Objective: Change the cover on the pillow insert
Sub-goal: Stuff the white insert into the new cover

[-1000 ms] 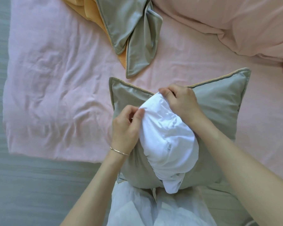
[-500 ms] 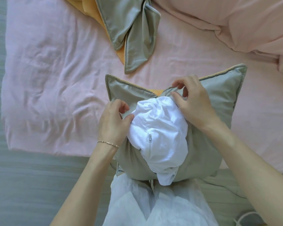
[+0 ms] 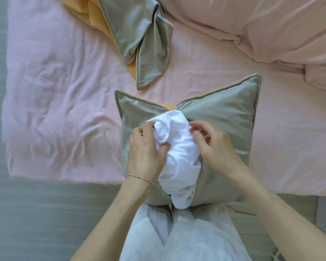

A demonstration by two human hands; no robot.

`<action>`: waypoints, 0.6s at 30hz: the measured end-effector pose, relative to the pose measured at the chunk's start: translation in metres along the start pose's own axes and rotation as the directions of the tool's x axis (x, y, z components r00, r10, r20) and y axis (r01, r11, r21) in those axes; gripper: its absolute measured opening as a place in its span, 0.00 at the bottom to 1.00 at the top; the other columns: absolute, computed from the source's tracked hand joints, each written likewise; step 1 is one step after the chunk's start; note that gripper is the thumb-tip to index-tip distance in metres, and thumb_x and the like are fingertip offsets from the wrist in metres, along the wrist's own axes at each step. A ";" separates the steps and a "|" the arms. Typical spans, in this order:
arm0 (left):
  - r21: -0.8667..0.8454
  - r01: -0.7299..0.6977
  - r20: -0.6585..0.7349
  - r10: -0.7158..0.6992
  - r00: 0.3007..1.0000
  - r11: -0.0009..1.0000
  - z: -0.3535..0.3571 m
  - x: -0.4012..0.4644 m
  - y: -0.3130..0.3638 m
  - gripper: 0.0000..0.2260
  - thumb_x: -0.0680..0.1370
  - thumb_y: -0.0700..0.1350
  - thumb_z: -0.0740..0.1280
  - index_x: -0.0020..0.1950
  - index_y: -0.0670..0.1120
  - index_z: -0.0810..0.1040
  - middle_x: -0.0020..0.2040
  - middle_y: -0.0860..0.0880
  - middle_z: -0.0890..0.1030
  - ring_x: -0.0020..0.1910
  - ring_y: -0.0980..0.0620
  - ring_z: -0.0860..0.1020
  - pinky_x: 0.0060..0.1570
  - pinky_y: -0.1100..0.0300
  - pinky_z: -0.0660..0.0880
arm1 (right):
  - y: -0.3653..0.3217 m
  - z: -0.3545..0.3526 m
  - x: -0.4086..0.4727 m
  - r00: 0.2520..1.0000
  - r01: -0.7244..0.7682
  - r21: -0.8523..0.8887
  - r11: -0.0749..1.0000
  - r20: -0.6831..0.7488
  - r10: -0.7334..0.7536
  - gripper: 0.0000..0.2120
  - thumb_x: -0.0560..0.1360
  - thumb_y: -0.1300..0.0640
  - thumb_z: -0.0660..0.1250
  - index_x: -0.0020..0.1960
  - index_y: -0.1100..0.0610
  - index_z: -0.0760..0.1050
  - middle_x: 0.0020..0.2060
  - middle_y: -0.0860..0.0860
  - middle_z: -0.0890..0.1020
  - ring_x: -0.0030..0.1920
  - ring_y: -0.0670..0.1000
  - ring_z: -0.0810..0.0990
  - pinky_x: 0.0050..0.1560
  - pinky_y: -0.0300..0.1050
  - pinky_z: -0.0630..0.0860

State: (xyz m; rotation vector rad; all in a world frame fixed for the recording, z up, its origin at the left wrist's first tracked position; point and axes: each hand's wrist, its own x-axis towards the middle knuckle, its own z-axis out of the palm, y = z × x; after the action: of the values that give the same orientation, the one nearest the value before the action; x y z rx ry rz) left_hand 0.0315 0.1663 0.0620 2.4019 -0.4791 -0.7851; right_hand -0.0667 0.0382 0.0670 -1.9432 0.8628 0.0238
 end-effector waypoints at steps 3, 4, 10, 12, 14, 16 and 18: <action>-0.057 -0.095 -0.025 0.094 0.995 0.994 -0.001 -0.002 -0.003 0.16 0.72 0.35 0.68 0.58 0.41 0.73 0.47 0.47 0.79 0.46 0.50 0.75 0.39 0.66 0.65 | 0.001 -0.001 0.010 0.999 -0.001 -0.044 0.999 -0.043 -0.001 0.11 0.76 0.66 0.61 0.56 0.60 0.77 0.49 0.53 0.80 0.46 0.48 0.76 0.47 0.34 0.69; -0.117 -0.098 -0.018 0.097 0.995 0.988 -0.003 -0.002 -0.005 0.13 0.71 0.34 0.68 0.55 0.41 0.75 0.41 0.50 0.78 0.40 0.55 0.74 0.37 0.69 0.66 | 0.000 0.001 0.014 1.000 0.003 -0.052 0.999 -0.021 -0.005 0.11 0.76 0.66 0.61 0.56 0.60 0.77 0.48 0.52 0.80 0.46 0.49 0.76 0.47 0.35 0.68; -0.664 0.146 0.146 -0.064 0.987 0.733 -0.022 0.003 -0.028 0.06 0.67 0.45 0.69 0.43 0.48 0.78 0.38 0.49 0.79 0.40 0.54 0.75 0.42 0.60 0.74 | -0.002 0.017 0.017 0.955 0.292 -0.423 0.858 0.172 -0.240 0.16 0.73 0.53 0.57 0.57 0.54 0.77 0.36 0.50 0.75 0.38 0.52 0.73 0.37 0.43 0.70; -0.728 0.174 0.184 -0.055 0.981 0.663 -0.025 0.002 -0.035 0.10 0.63 0.48 0.70 0.43 0.48 0.79 0.40 0.50 0.81 0.43 0.52 0.77 0.45 0.58 0.76 | -0.001 0.020 0.013 0.928 0.372 -0.630 0.682 0.237 -0.287 0.16 0.74 0.51 0.52 0.48 0.56 0.77 0.30 0.50 0.71 0.37 0.54 0.73 0.38 0.45 0.66; -0.724 0.182 0.233 -0.013 0.973 0.665 -0.026 0.000 -0.036 0.11 0.63 0.47 0.71 0.44 0.47 0.79 0.40 0.52 0.81 0.42 0.53 0.77 0.44 0.60 0.76 | 0.001 0.015 0.013 0.930 0.364 -0.733 0.574 0.319 -0.183 0.16 0.76 0.49 0.48 0.43 0.54 0.72 0.31 0.49 0.70 0.44 0.54 0.71 0.40 0.47 0.55; -0.713 0.179 0.267 0.027 0.963 0.678 -0.024 -0.003 -0.032 0.08 0.65 0.42 0.70 0.43 0.45 0.78 0.37 0.55 0.81 0.39 0.57 0.77 0.40 0.65 0.75 | 0.006 0.007 0.016 0.942 0.334 -0.761 0.557 0.296 -0.160 0.17 0.75 0.47 0.44 0.38 0.53 0.66 0.32 0.49 0.75 0.43 0.53 0.69 0.38 0.45 0.48; -0.708 0.182 0.281 0.037 0.959 0.682 -0.023 -0.005 -0.028 0.07 0.66 0.39 0.69 0.44 0.45 0.77 0.35 0.57 0.81 0.37 0.60 0.77 0.39 0.67 0.75 | 0.005 0.004 0.020 0.938 0.338 -0.770 0.541 0.323 -0.125 0.18 0.75 0.47 0.39 0.37 0.52 0.63 0.35 0.49 0.78 0.41 0.51 0.64 0.39 0.45 0.49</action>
State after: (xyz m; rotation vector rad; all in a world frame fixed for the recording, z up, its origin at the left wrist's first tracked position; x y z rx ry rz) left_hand 0.0459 0.1994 0.0626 1.5656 -0.1142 -1.1037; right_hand -0.0536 0.0289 0.0543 -2.8562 0.4191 0.5897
